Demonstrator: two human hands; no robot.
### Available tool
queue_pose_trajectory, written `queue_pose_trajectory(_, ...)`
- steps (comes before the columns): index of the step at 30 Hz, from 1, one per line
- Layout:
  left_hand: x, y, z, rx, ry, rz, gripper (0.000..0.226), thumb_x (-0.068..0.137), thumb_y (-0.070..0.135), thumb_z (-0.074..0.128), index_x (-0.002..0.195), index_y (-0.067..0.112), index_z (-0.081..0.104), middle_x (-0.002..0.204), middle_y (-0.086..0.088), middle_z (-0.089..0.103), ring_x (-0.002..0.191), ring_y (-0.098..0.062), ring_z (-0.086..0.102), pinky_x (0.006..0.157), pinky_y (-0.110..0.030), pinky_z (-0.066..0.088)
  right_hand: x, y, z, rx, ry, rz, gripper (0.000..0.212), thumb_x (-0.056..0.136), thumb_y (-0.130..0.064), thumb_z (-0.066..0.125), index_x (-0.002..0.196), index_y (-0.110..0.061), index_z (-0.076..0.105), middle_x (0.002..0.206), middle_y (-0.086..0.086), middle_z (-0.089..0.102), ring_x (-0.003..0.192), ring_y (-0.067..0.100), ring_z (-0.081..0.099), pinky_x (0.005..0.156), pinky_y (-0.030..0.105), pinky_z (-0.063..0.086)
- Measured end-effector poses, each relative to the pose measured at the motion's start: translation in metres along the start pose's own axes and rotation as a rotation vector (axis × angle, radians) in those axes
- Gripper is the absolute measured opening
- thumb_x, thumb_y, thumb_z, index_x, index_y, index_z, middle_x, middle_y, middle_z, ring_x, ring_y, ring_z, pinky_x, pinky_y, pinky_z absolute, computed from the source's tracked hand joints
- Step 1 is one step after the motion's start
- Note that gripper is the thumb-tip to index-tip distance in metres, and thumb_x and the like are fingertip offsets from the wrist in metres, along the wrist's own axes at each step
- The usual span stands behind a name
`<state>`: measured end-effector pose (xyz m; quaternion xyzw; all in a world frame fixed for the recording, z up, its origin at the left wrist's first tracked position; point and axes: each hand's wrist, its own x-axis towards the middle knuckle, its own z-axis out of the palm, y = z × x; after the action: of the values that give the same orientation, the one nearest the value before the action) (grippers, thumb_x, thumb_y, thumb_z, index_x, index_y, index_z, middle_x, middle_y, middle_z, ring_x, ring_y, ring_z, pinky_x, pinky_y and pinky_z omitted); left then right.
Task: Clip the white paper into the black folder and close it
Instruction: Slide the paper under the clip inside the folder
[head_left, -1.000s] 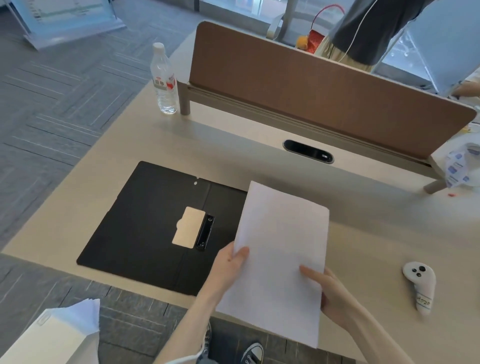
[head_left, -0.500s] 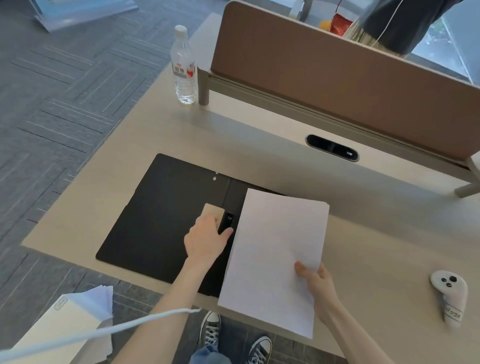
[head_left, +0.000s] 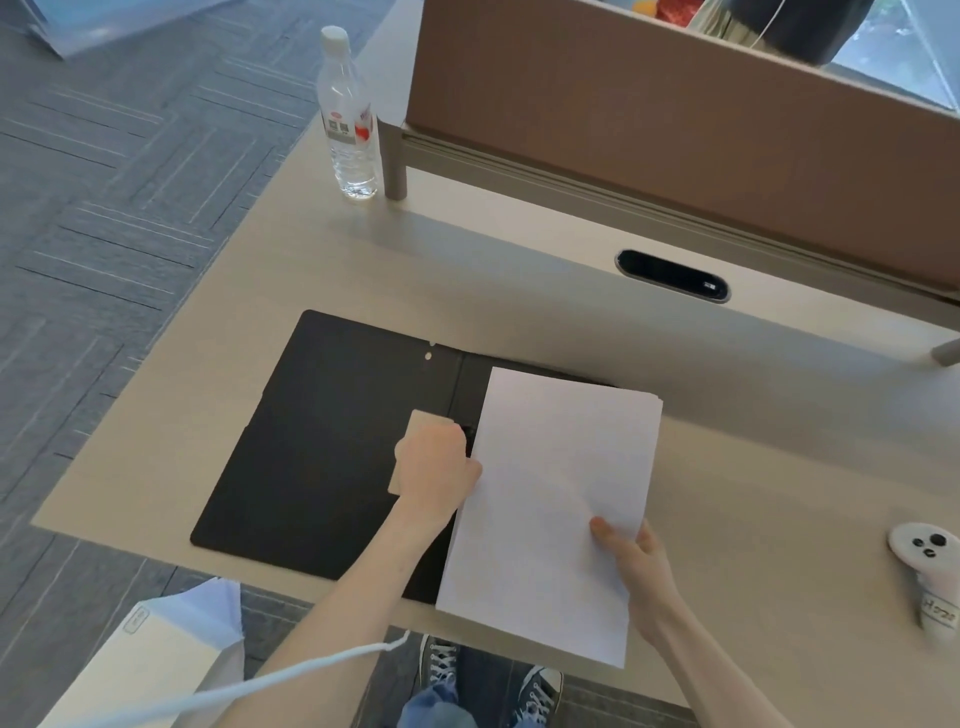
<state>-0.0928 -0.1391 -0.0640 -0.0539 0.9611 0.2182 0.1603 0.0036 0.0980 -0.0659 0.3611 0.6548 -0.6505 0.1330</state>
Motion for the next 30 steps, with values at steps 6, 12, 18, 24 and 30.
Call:
queue_pose_trajectory(6,0.003,-0.005,-0.002,-0.101,-0.015,-0.012,0.033,0.084,0.016,0.066,0.06,0.017,0.042,0.06,0.001,0.049,0.053,-0.016,0.052,0.052,-0.029,0.045,0.007,-0.001,0.005,0.01,0.011,0.002,0.015,0.089,-0.007,0.067,0.098,-0.019,0.07,0.091,0.004,0.077,0.075,0.023,0.072,0.066,0.039,0.06)
queue_pose_trajectory(12,0.004,-0.01,-0.003,-0.172,-0.013,-0.002,0.03,0.081,0.013,0.065,0.061,0.016,0.043,0.059,0.002,0.045,0.049,-0.012,0.045,0.048,-0.026,0.04,0.01,-0.002,0.004,-0.012,-0.011,0.001,0.015,0.089,-0.007,0.066,0.101,-0.017,0.069,0.091,0.005,0.077,0.076,0.023,0.072,0.069,0.04,0.06)
queue_pose_trajectory(18,0.005,-0.01,-0.002,-0.162,-0.016,-0.026,0.026,0.076,0.013,0.065,0.061,0.014,0.043,0.059,-0.001,0.045,0.048,-0.015,0.043,0.047,-0.029,0.041,0.013,-0.003,0.013,-0.027,-0.01,-0.012,0.016,0.09,-0.006,0.066,0.097,-0.02,0.068,0.084,-0.003,0.078,0.066,0.012,0.074,0.055,0.027,0.059)
queue_pose_trajectory(24,0.006,-0.007,0.001,-0.106,0.004,-0.023,0.028,0.074,0.015,0.064,0.062,0.014,0.039,0.064,-0.003,0.047,0.052,-0.019,0.047,0.051,-0.031,0.045,0.014,-0.003,0.021,-0.06,-0.021,-0.032,0.017,0.091,-0.006,0.064,0.103,-0.018,0.067,0.093,0.002,0.077,0.072,0.016,0.074,0.06,0.03,0.06)
queue_pose_trajectory(30,0.002,-0.004,0.003,-0.025,0.003,-0.027,0.039,0.076,0.02,0.068,0.059,0.018,0.034,0.06,-0.001,0.047,0.052,-0.018,0.046,0.049,-0.028,0.04,0.014,-0.001,0.023,-0.152,-0.021,-0.051,0.019,0.092,-0.007,0.062,0.107,-0.019,0.064,0.095,0.0,0.076,0.071,0.011,0.075,0.057,0.025,0.058)
